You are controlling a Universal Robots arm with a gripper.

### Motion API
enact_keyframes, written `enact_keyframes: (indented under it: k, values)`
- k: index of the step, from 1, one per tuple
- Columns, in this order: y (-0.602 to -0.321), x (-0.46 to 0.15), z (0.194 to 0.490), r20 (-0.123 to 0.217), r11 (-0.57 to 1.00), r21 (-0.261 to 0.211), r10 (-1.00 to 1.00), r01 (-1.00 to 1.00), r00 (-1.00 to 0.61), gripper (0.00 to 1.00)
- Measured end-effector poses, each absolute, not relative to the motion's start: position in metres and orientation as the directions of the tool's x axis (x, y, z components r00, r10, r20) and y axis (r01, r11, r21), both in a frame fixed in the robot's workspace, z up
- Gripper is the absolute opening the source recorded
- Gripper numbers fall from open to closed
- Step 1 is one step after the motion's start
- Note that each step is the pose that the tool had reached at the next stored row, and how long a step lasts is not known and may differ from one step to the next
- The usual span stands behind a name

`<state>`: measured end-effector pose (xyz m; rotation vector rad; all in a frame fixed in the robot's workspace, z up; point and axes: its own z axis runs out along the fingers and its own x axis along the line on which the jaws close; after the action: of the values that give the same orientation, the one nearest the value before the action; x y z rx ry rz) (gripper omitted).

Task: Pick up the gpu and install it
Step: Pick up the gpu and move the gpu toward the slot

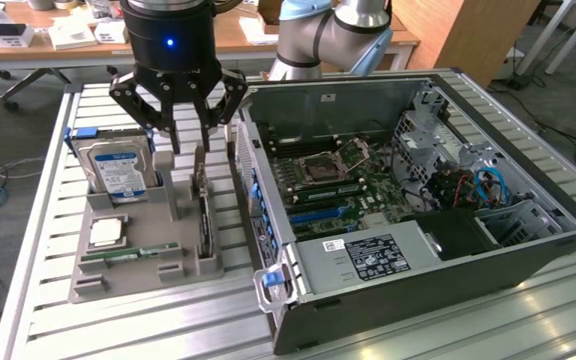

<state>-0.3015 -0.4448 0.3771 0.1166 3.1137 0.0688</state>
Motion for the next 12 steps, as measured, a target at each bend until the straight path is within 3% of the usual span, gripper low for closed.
enact_keyframes:
  k: [12]
  values:
    - [-0.4448, -0.3015, 0.3761, -0.023, 0.996, 0.045, 0.075, 0.074, -0.997, 0.41]
